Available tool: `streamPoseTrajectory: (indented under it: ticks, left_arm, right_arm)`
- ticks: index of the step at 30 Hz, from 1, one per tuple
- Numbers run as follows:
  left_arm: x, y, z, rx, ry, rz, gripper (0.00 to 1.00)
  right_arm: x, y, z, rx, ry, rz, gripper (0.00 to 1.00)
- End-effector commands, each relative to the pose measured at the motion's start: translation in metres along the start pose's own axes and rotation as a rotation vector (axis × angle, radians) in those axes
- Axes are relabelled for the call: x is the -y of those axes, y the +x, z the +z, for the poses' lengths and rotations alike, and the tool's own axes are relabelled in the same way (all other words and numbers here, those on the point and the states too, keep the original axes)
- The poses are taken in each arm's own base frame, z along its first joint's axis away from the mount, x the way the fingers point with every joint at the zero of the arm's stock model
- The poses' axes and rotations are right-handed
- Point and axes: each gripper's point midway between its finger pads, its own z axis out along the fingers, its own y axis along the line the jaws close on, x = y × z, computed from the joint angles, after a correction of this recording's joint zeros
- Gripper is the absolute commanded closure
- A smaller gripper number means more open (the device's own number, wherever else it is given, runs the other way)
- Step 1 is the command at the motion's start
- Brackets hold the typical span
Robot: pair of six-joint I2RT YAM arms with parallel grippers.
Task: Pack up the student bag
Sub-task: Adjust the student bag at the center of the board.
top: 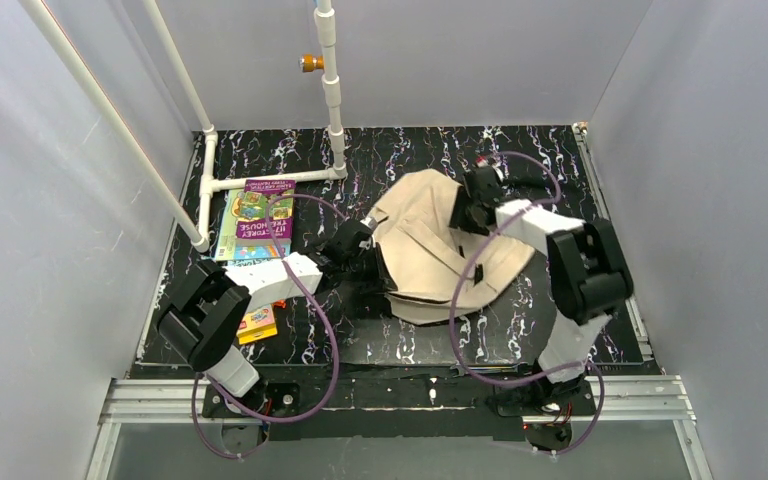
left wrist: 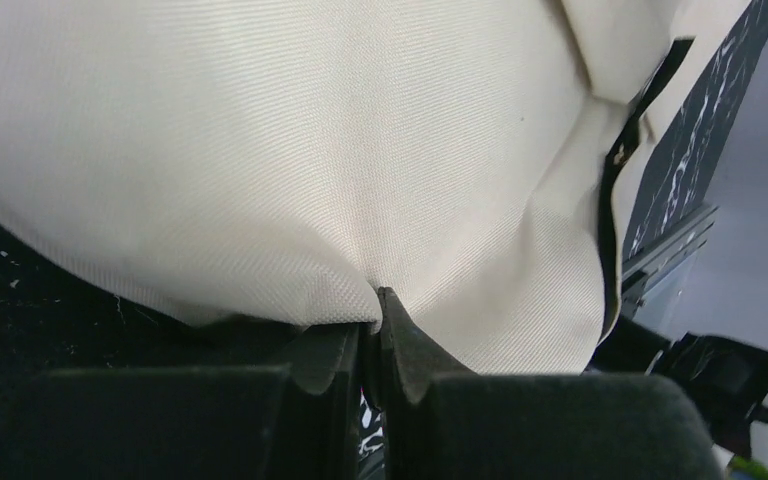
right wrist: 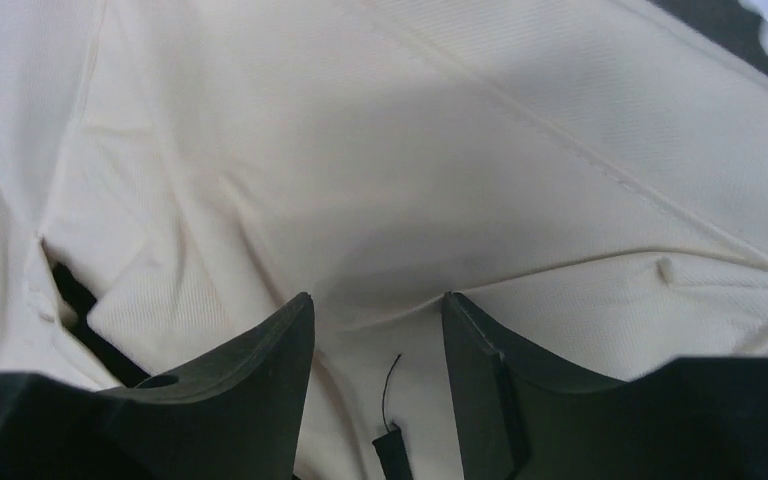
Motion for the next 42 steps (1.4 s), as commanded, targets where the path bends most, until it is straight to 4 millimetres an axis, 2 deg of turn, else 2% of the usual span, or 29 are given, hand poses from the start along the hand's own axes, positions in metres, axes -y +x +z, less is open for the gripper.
streamPoseTrajectory:
  ticks: [1, 4, 6, 9, 12, 14, 16, 19, 21, 22, 24, 27, 30, 33, 38, 40, 42]
  left_arm:
    - [-0.001, 0.002, 0.004, 0.021, 0.01, -0.095, 1.0]
    - [0.002, -0.004, 0.003, 0.03, 0.003, -0.08, 1.0]
    - [0.005, -0.004, 0.003, 0.025, 0.012, -0.083, 1.0]
    - [0.001, 0.0, 0.006, 0.011, 0.002, -0.099, 1.0]
    - [0.0, 0.007, 0.01, -0.026, 0.007, -0.105, 0.97]
    - [0.002, 0.009, 0.009, -0.039, 0.022, -0.086, 0.75]
    - [0.011, 0.008, 0.0, -0.037, 0.059, -0.049, 0.53]
    - [0.028, 0.001, -0.022, -0.007, 0.101, 0.022, 0.31]
    - [0.032, 0.0, -0.033, -0.014, 0.097, 0.04, 0.25]
    - [0.038, 0.0, -0.038, -0.02, 0.113, 0.042, 0.23]
    - [0.058, 0.001, -0.047, -0.037, 0.2, 0.026, 0.23]
    - [0.088, -0.002, -0.06, -0.038, 0.321, 0.006, 0.24]
    - [0.097, -0.002, -0.072, -0.021, 0.351, 0.007, 0.23]
    - [0.109, -0.001, -0.079, -0.042, 0.395, -0.008, 0.12]
    - [0.14, 0.006, -0.075, -0.09, 0.44, 0.064, 0.09]
    - [0.143, 0.01, -0.06, -0.098, 0.416, 0.089, 0.11]
    - [0.134, 0.019, -0.035, -0.151, 0.373, 0.071, 0.18]
  right_arm:
    - [-0.026, -0.046, 0.028, 0.0, 0.012, -0.059, 0.42]
    - [-0.018, -0.049, 0.019, -0.038, 0.071, -0.099, 0.39]
    - [-0.008, -0.048, -0.003, -0.026, 0.099, -0.114, 0.35]
    - [0.004, -0.028, -0.034, -0.037, 0.11, -0.144, 0.3]
    - [0.014, 0.01, -0.063, -0.093, 0.105, -0.186, 0.28]
    - [0.013, 0.042, -0.078, -0.146, 0.02, -0.184, 0.3]
    - [0.011, 0.06, -0.095, -0.152, -0.06, -0.187, 0.31]
    - [0.004, 0.055, -0.118, -0.081, -0.154, -0.199, 0.35]
    - [-0.007, 0.045, -0.13, -0.034, -0.215, -0.186, 0.43]
    - [-0.011, 0.043, -0.133, -0.028, -0.233, -0.169, 0.51]
    - [-0.016, 0.046, -0.132, -0.028, -0.261, -0.128, 0.66]
    - [-0.019, 0.061, -0.116, -0.059, -0.307, -0.063, 0.87]
    - [-0.008, 0.079, -0.097, -0.097, -0.288, 0.005, 0.99]
    - [0.008, 0.101, -0.092, -0.131, -0.262, 0.033, 0.99]
    - [0.034, 0.147, -0.082, -0.176, -0.226, 0.079, 0.99]
    - [0.038, 0.16, -0.081, -0.221, -0.214, 0.101, 0.99]
    - [0.038, 0.164, -0.084, -0.242, -0.219, 0.104, 0.99]
